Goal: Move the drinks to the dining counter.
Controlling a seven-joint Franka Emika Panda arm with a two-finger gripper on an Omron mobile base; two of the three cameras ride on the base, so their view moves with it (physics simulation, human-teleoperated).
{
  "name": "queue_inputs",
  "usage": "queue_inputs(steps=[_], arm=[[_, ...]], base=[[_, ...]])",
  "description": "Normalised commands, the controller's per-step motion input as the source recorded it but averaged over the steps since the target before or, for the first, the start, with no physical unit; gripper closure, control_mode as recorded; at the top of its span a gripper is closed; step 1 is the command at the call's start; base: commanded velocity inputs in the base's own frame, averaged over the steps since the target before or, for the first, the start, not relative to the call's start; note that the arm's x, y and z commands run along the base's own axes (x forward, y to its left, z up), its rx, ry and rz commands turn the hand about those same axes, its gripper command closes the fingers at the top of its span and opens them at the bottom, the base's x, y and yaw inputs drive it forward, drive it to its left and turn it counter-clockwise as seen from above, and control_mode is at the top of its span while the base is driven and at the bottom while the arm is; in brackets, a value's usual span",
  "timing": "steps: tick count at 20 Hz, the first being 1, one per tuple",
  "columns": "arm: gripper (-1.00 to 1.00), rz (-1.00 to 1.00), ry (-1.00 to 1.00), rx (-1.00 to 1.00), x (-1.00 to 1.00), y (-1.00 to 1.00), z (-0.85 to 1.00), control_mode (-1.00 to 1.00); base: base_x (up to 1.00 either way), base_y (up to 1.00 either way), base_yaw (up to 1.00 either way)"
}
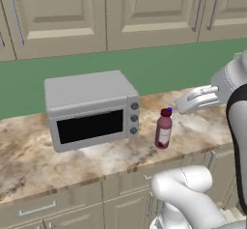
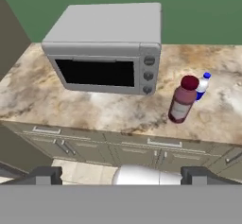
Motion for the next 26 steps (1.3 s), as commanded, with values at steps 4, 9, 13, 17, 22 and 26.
queue_inputs(steps=[4, 9, 13, 17, 22, 26], arm=[[-1.0, 0.0, 0.0, 0.0, 0.0, 0.0, 0.0, 1.0], [-1.0, 0.0, 0.0, 0.0, 0.0, 0.0, 0.0, 1.0], [-1.0, 0.0, 0.0, 0.0, 0.0, 0.0, 0.0, 1.0], [-1.0, 0.0, 0.0, 0.0, 0.0, 0.0, 0.0, 1.0], [-1.0, 0.0, 0.0, 0.0, 0.0, 0.0, 0.0, 1.0], [-1.0, 0.0, 0.0, 0.0, 0.0, 0.0, 0.0, 1.0]], base=[[0.6, 0.07, 0.14], [0.7, -0.3, 0.27], [0.51, -0.61, 0.27], [0.06, -0.72, 0.12], [-0.23, -0.87, -0.13], [-0.05, -0.84, -0.17]])
